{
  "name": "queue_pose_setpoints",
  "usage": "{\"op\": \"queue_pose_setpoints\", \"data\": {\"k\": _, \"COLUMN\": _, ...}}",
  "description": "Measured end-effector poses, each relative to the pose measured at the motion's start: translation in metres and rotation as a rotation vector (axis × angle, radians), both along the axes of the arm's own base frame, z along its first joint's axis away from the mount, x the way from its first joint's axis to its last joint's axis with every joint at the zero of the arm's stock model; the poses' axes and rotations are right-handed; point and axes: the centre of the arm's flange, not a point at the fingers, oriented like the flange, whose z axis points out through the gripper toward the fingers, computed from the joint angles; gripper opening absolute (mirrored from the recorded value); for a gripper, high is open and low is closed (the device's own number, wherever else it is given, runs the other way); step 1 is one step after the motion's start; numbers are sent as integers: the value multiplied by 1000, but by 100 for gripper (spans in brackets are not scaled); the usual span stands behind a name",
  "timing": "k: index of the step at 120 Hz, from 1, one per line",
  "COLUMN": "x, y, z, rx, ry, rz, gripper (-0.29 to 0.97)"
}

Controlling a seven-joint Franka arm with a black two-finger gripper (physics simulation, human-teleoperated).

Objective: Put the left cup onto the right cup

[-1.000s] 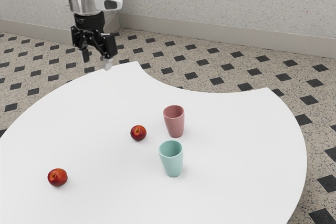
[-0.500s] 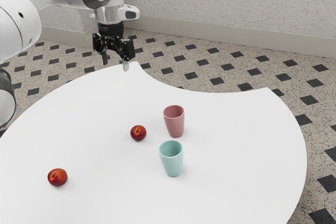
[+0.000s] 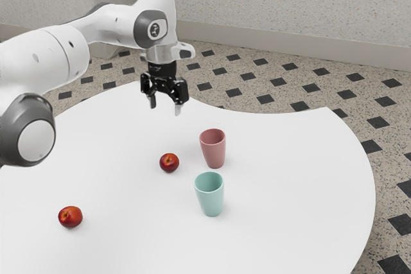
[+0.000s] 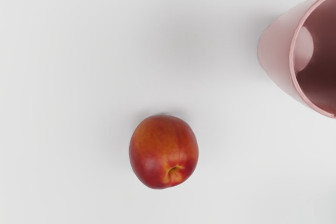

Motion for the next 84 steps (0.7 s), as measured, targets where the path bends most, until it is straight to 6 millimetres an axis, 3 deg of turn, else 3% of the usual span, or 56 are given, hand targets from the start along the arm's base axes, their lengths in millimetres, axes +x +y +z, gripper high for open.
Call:
{"op": "queue_pose_setpoints", "data": {"k": 13, "x": 6, "y": -18, "z": -15, "rx": -13, "ry": -1, "rz": -6, "gripper": 68}}
{"op": "queue_pose_setpoints", "data": {"k": 54, "x": 31, "y": -60, "z": -34, "rx": -28, "ry": -57, "rz": 1, "gripper": 68}}
{"op": "queue_pose_setpoints", "data": {"k": 84, "x": 27, "y": -57, "z": -76, "rx": -25, "ry": -2, "rz": 39, "gripper": 68}}
